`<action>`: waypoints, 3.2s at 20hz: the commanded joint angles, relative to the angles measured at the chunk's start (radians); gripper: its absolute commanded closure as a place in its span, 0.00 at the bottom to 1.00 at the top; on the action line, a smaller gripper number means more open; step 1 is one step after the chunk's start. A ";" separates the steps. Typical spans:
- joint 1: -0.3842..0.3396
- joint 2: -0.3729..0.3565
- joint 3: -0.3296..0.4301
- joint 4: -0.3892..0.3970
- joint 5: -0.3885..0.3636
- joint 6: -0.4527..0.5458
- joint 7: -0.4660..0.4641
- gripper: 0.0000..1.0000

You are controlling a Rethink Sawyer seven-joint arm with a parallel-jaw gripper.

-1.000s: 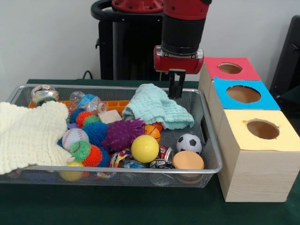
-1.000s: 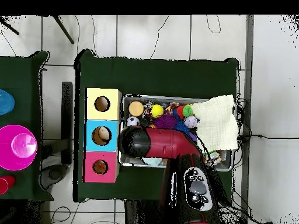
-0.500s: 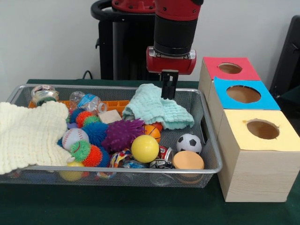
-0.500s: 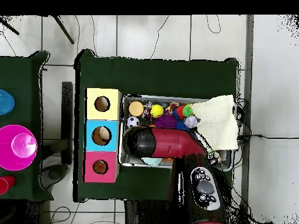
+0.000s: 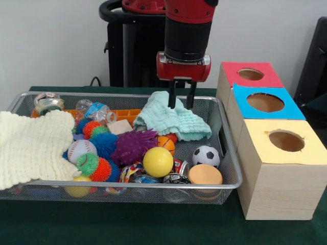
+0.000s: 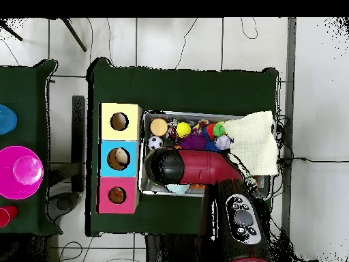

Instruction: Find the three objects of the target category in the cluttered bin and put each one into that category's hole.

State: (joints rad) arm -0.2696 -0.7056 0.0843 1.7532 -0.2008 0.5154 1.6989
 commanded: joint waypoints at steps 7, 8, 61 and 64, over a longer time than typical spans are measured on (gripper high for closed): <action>-0.049 0.009 0.116 0.005 -0.059 0.068 -0.079 0.00; -0.050 0.010 0.118 0.003 -0.063 0.064 -0.080 0.00; -0.079 0.209 0.115 -0.069 -0.207 -0.131 -0.002 1.00; -0.075 0.209 0.112 -0.072 -0.210 -0.123 -0.007 1.00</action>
State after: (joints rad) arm -0.3239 -0.5354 0.1266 1.7513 -0.3593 0.4191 1.6989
